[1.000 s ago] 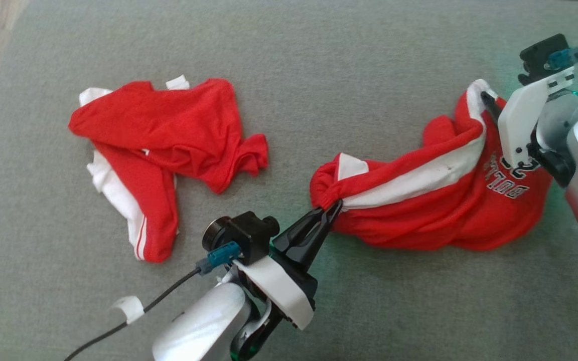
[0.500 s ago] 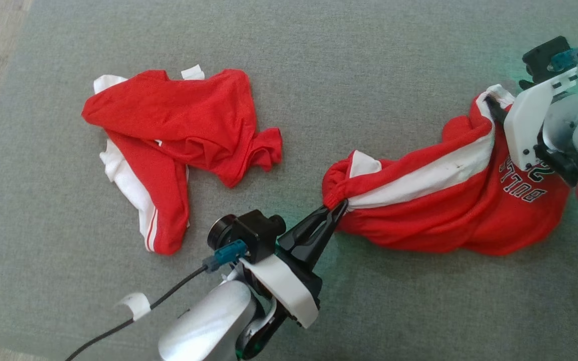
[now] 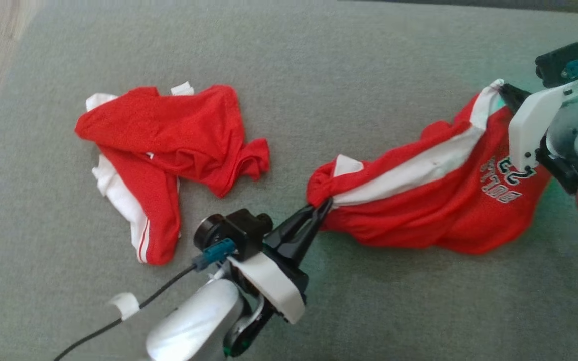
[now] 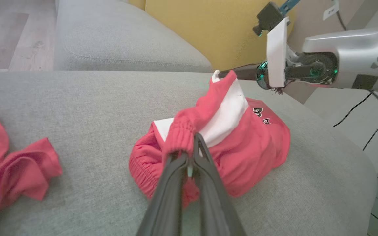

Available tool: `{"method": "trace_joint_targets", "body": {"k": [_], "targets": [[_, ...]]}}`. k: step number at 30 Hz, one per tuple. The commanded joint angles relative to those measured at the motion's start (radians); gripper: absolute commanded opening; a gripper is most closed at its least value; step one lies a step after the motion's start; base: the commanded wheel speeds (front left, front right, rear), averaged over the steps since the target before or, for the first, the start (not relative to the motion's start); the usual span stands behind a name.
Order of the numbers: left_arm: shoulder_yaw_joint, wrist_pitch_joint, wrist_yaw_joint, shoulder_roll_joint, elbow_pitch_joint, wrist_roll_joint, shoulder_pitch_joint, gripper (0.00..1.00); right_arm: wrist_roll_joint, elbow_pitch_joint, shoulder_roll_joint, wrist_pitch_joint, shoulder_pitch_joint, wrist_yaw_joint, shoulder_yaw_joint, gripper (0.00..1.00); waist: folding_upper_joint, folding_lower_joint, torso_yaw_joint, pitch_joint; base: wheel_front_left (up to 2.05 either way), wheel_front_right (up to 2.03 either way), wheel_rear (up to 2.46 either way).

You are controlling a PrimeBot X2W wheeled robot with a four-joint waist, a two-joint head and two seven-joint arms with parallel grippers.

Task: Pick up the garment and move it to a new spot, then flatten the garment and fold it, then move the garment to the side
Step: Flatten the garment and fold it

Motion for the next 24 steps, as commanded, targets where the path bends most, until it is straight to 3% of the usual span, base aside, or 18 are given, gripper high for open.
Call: {"method": "trace_joint_targets", "body": {"k": [1,13,24], "targets": [[0.039,0.000,0.010,0.024,-0.030,-0.003,-0.020,0.00,0.013,-0.016,-0.007,-0.028,-0.006,-0.002,0.004,0.00,0.0000,0.0000,-0.025,-0.028,0.00,0.00,0.00],[0.101,0.068,0.046,0.141,-0.087,-0.014,-0.063,0.00,0.100,-0.054,-0.019,-0.248,-0.016,-0.002,-0.030,0.00,0.0000,0.0000,-0.135,-0.145,0.00,0.00,0.00],[0.196,0.175,0.007,0.239,-0.086,-0.032,-0.318,0.00,0.104,-0.156,-0.033,-0.398,-0.040,-0.002,-0.119,0.00,0.0000,0.0000,-0.212,-0.213,0.00,0.00,0.00]]}}
